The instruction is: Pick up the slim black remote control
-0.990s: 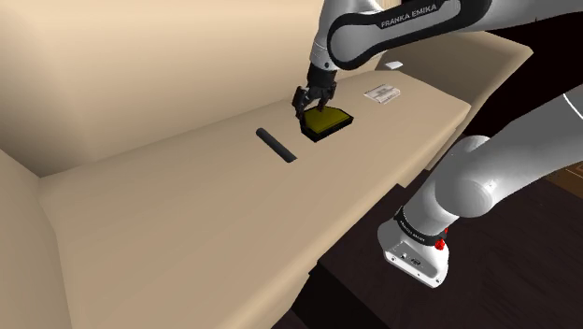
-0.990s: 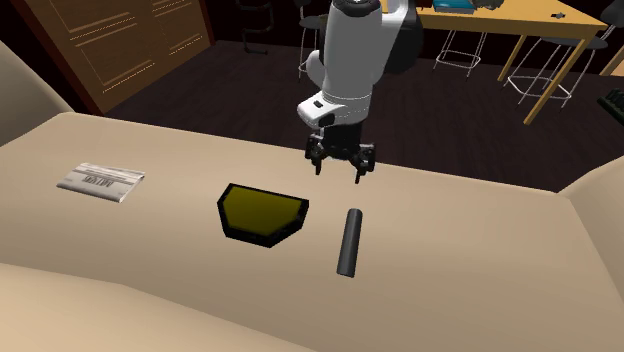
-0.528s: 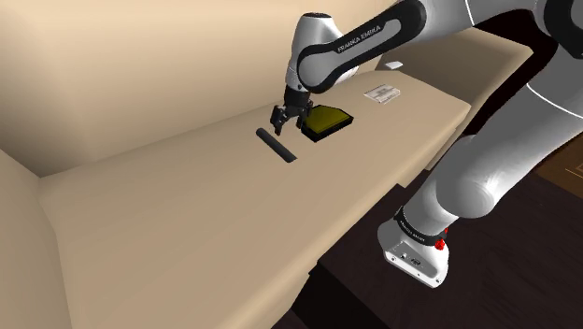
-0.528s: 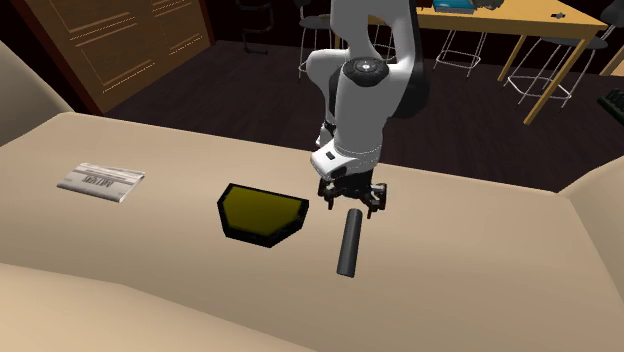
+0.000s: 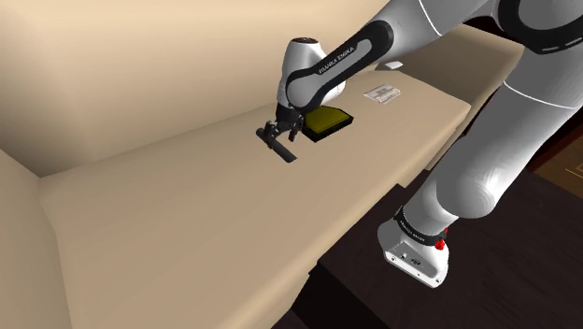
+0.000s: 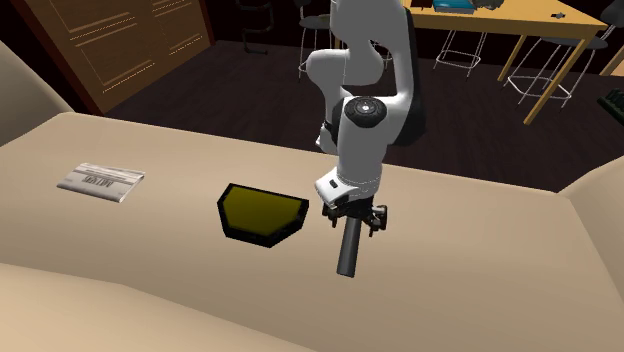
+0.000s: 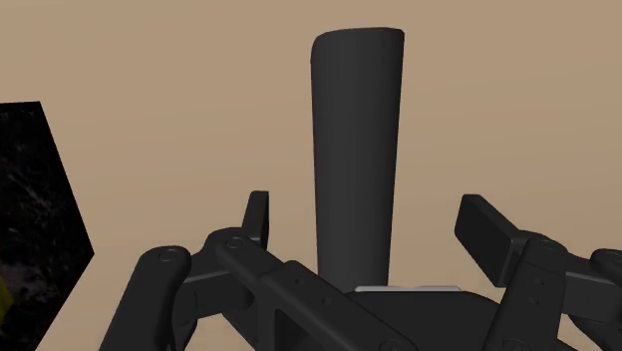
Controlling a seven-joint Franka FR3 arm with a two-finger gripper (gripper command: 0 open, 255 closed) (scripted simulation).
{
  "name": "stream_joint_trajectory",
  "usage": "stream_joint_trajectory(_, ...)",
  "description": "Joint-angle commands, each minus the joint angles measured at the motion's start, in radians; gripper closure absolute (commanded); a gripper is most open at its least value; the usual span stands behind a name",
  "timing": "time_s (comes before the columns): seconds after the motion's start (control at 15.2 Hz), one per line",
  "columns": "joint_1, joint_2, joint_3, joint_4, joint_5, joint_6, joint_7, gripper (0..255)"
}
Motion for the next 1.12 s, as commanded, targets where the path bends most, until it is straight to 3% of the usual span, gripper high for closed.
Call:
stream_joint_trajectory(0.0, 0.001, 0.027, 0.0, 0.0, 0.0, 0.028, -0.001, 0)
stream_joint_trajectory(0.13, 0.001, 0.034, 0.0, -0.002, 0.0, 0.036, -0.001, 0)
stream_joint_trajectory(0.2, 0.001, 0.036, 0.0, 0.0, 0.0, 0.036, -0.001, 255)
stream_joint_trajectory(0.79, 0.001, 0.034, 0.0, -0.001, 0.0, 0.036, -0.001, 255)
stream_joint_trajectory(1.06, 0.0, -0.012, 0.0, 0.007, -0.001, -0.019, 0.002, 255)
